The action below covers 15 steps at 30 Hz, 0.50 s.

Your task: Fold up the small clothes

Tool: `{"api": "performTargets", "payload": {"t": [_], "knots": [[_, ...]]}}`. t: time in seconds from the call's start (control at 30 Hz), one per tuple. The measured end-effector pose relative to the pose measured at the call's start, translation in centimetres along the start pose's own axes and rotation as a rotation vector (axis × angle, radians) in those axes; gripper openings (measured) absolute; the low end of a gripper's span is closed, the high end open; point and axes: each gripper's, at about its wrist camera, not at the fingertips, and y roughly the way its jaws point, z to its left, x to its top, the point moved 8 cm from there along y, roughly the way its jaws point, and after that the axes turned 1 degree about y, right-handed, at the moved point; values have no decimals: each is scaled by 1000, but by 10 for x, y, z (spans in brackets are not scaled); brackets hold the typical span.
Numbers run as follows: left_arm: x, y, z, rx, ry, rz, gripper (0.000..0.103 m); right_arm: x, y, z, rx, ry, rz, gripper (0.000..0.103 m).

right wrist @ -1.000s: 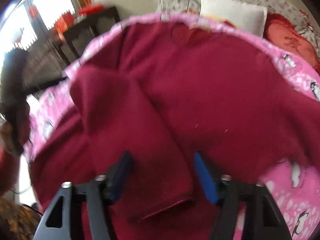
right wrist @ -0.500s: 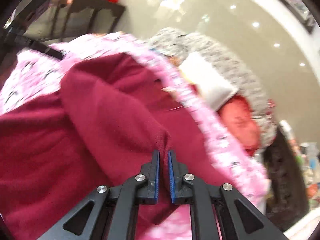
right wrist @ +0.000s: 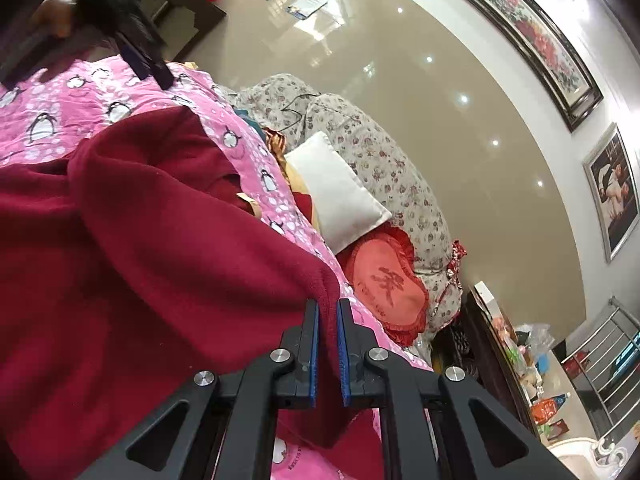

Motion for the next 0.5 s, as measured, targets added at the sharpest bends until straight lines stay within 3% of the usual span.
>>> {"api": "performTargets", "payload": {"t": [0.13, 0.33, 0.37, 0.4, 0.43, 0.5], "knots": [[-5, 19, -9, 27, 9, 54, 79, 1, 0, 1, 27, 23, -6, 7], [-15, 43, -18, 153, 127, 85, 77, -2, 4, 0, 50, 49, -6, 7], [-19, 57, -18, 200, 156, 123, 64, -3, 5, 0, 50, 52, -5, 7], [-21, 65, -17, 213, 170, 151, 39, -4, 5, 0, 51, 59, -5, 7], [-25, 76, -13, 225, 175, 189, 28, -5, 6, 0, 53, 66, -4, 7], [-26, 83, -2, 190, 134, 207, 19, -8, 7, 0, 46, 67, -2, 7]]}}
